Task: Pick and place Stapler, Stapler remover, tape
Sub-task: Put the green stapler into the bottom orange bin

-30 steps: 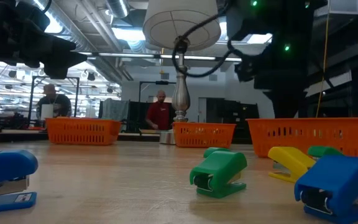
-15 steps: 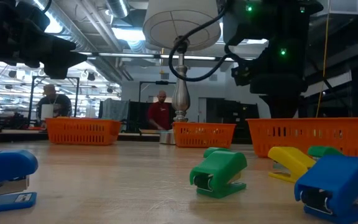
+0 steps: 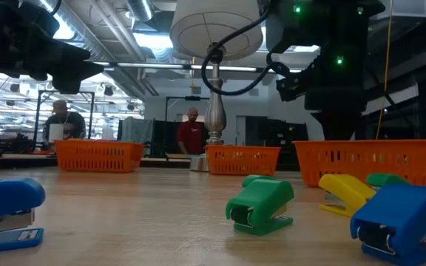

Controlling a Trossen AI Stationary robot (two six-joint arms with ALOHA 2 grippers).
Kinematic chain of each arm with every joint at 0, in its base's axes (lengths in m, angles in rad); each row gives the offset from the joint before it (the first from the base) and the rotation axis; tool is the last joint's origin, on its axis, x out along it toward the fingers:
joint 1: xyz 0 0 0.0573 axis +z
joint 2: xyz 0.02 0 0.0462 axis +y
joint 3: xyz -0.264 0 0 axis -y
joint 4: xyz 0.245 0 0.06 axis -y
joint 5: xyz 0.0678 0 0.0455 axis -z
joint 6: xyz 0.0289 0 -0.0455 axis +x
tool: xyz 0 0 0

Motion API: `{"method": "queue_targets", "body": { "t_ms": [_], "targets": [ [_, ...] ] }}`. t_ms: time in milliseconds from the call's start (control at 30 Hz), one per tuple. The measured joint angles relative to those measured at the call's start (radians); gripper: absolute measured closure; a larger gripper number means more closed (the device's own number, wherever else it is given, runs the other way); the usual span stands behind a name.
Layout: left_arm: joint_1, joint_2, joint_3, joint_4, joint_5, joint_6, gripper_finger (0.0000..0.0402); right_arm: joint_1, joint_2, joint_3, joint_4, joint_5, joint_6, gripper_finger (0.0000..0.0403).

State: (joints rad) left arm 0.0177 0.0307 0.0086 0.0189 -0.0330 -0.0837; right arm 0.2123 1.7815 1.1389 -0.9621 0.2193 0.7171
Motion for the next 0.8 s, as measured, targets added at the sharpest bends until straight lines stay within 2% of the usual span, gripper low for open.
{"method": "queue_targets", "body": {
  "t_ms": [400, 633, 800],
  "targets": [
    [0.000, 0.000, 0.000, 0.000, 0.000, 0.000, 0.0183, 0.045, -0.121, 0.070, -0.008, -0.029, -0.051, 0.0238],
    [0.000, 0.000, 0.000, 0.000, 0.000, 0.000, 0.0183, 0.174, -0.144, 0.070, 0.006, -0.063, -0.289, 0.0238],
    [0.000, 0.000, 0.000, 0.000, 0.000, 0.000, 0.0183, 0.280, -0.142, 0.070, 0.107, -0.063, -0.332, 0.0238]
  ]
}}
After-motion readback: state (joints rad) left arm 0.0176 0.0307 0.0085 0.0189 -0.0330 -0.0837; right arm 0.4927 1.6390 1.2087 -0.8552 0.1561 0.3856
